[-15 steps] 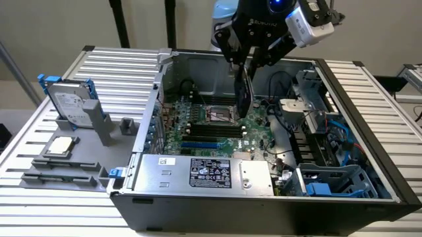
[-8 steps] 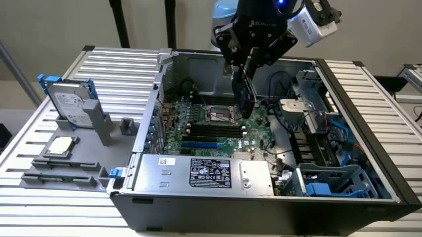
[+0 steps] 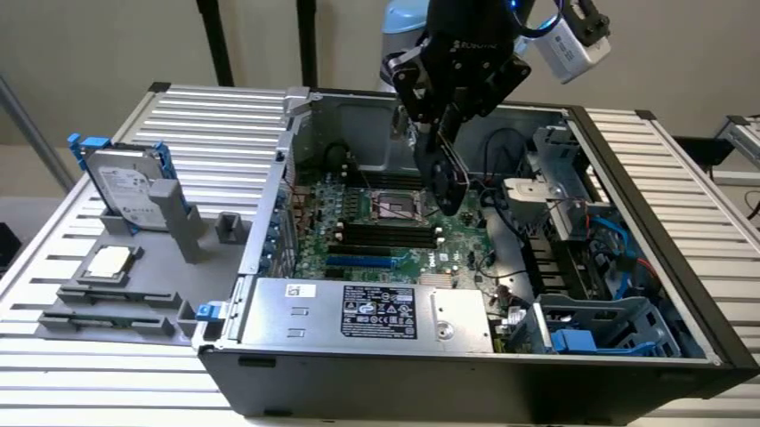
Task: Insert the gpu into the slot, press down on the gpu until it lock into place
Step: 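Insert the gpu into the slot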
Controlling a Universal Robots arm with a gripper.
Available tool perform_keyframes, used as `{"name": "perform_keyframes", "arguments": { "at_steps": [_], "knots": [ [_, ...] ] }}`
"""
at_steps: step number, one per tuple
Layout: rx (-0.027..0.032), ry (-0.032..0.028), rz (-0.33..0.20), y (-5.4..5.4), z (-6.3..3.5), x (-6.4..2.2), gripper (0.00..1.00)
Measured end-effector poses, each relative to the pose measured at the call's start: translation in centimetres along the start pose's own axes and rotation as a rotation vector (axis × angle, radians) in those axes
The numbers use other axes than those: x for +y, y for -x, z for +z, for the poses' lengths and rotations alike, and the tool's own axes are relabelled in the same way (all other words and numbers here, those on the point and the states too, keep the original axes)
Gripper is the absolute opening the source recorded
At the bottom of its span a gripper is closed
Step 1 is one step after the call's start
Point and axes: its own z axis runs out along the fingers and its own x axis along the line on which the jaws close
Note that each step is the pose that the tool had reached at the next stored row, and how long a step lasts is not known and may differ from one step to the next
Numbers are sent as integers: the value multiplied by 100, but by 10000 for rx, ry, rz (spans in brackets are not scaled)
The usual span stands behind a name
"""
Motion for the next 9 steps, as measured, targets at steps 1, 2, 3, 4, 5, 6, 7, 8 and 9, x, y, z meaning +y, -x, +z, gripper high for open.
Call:
{"name": "perform_keyframes", "arguments": {
  "at_steps": [1,2,3,4,5,6,7,8,9],
  "knots": [
    [14,-8,-179,0,2,0,27],
    [28,-14,-359,0,4,0,27],
    [41,-21,-538,0,6,0,27],
    [56,-30,-722,0,7,-1,27],
    [70,-37,-901,0,9,-1,27],
    [83,-43,-1081,0,12,-1,27],
    [95,-52,-1265,1,14,-1,27],
    [107,-58,-1444,1,18,-1,27],
    [119,-67,-1630,1,20,-1,27]
  ]
}}
